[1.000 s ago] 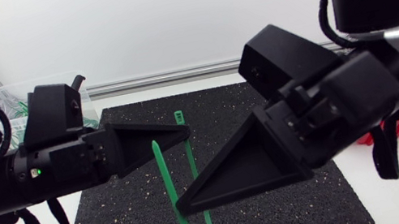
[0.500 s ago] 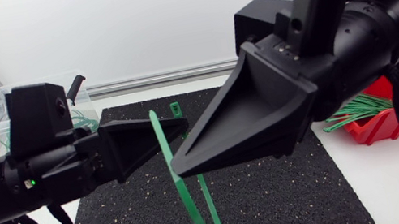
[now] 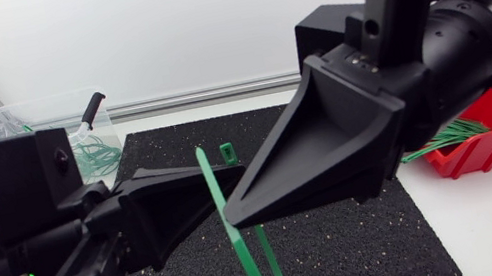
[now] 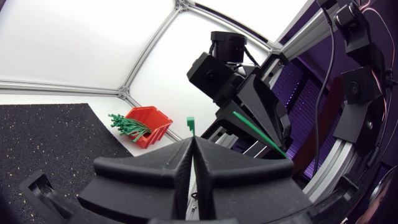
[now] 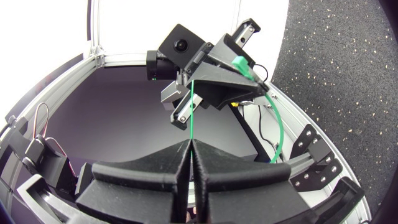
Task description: Take a green cable tie from the red box, thread the tail through the head to close it, then place it in the transparent bin on the left.
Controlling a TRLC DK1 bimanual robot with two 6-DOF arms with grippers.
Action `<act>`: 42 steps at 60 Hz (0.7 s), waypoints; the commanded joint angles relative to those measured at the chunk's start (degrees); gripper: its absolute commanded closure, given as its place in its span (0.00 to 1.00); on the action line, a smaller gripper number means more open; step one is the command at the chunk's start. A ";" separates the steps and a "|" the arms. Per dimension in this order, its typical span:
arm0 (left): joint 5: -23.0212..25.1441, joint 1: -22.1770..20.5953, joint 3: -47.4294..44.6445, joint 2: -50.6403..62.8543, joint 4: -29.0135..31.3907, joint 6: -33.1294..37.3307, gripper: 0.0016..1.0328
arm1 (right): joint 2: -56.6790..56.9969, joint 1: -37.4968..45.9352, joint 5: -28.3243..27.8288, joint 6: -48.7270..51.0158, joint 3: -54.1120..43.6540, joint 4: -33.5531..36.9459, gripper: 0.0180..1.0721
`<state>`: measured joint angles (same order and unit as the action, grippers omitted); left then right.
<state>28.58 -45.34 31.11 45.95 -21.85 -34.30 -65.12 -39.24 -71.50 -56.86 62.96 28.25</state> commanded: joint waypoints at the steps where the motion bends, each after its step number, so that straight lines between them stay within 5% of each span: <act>1: -2.03 -1.59 -1.14 -1.31 0.40 2.14 0.96 | 1.67 0.48 0.67 -1.67 1.03 1.28 0.95; 42: -6.61 -4.49 0.97 -2.36 1.02 4.51 0.96 | 2.19 1.28 2.69 -3.52 2.61 6.73 0.95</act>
<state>22.35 -49.58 31.11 43.07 -20.01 -31.20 -61.87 -37.80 -68.95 -58.61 64.36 34.54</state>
